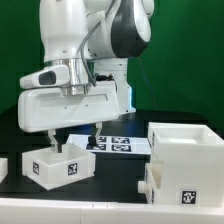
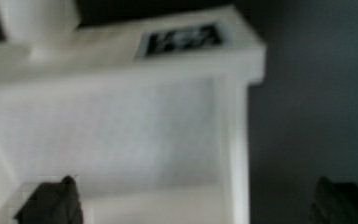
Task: Assemble drawer
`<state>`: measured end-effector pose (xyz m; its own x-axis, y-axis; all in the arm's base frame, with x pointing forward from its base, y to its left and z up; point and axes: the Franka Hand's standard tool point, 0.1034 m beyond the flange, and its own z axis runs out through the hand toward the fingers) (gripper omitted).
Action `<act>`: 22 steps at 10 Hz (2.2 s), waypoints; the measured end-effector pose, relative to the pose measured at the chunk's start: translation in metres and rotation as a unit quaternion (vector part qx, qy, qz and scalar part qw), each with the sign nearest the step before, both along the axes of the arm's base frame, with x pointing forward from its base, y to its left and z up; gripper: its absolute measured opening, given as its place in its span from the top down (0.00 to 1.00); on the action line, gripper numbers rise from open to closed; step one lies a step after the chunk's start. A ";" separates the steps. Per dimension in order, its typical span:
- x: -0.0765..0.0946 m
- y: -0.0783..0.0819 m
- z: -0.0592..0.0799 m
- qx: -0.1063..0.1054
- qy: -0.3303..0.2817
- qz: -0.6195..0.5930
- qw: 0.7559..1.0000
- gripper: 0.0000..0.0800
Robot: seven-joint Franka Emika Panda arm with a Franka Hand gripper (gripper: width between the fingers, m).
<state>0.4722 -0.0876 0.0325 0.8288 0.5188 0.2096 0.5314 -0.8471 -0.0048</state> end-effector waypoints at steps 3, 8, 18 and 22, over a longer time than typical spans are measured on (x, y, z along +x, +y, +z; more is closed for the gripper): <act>-0.004 0.008 -0.026 0.012 0.015 -0.027 0.999 0.19; -0.006 0.008 -0.028 0.013 0.019 -0.030 0.999 0.74; 0.021 0.022 -0.014 0.008 0.043 0.149 0.988 0.96; 0.045 0.016 -0.005 -0.007 0.020 0.227 0.974 0.96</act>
Offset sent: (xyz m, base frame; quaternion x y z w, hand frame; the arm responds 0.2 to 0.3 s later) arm 0.0000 0.0000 0.0000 0.0000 0.0000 0.0000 1.0000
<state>0.5168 -0.0715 0.0276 0.5204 0.8365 0.1720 0.8510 -0.5247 -0.0225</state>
